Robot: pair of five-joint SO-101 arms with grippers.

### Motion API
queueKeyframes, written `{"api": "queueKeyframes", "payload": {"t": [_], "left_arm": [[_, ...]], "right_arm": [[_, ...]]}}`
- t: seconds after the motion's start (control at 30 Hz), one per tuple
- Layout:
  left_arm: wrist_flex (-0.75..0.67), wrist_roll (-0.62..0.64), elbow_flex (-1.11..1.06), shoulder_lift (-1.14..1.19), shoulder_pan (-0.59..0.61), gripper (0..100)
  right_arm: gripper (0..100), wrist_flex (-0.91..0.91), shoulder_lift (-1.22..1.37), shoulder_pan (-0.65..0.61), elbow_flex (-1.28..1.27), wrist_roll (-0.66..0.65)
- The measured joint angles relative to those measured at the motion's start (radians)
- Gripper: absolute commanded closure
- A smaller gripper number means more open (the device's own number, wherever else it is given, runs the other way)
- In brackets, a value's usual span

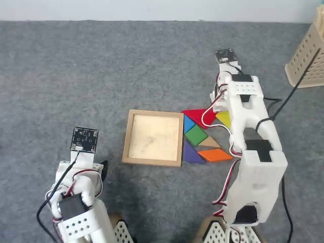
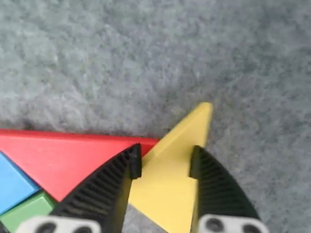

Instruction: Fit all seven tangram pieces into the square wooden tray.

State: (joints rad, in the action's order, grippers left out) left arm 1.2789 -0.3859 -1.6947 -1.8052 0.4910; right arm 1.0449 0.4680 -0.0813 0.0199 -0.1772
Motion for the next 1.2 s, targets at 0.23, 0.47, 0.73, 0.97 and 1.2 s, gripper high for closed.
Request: {"api": "queueKeyframes", "payload": {"t": [0.23,0.47,0.73,0.97,1.2], "left_arm": [[0.0,0.0,0.0,0.0,0.0,72],[0.0,0.0,0.0,0.0,0.0,72],[0.0,0.0,0.0,0.0,0.0,72],[0.0,0.0,0.0,0.0,0.0,72],[0.0,0.0,0.0,0.0,0.0,72]], "right_arm": [[99.1,0.003,-0.025,-0.002,-0.035,0.005],[91.6,-0.032,-0.201,0.0,-0.25,0.008],[75.7,-0.077,-0.423,-0.003,-0.451,-0.023],[75.7,-0.101,-0.347,-0.054,-0.45,-0.078],[75.7,-0.08,-0.23,-0.054,-0.342,-0.087]]}}
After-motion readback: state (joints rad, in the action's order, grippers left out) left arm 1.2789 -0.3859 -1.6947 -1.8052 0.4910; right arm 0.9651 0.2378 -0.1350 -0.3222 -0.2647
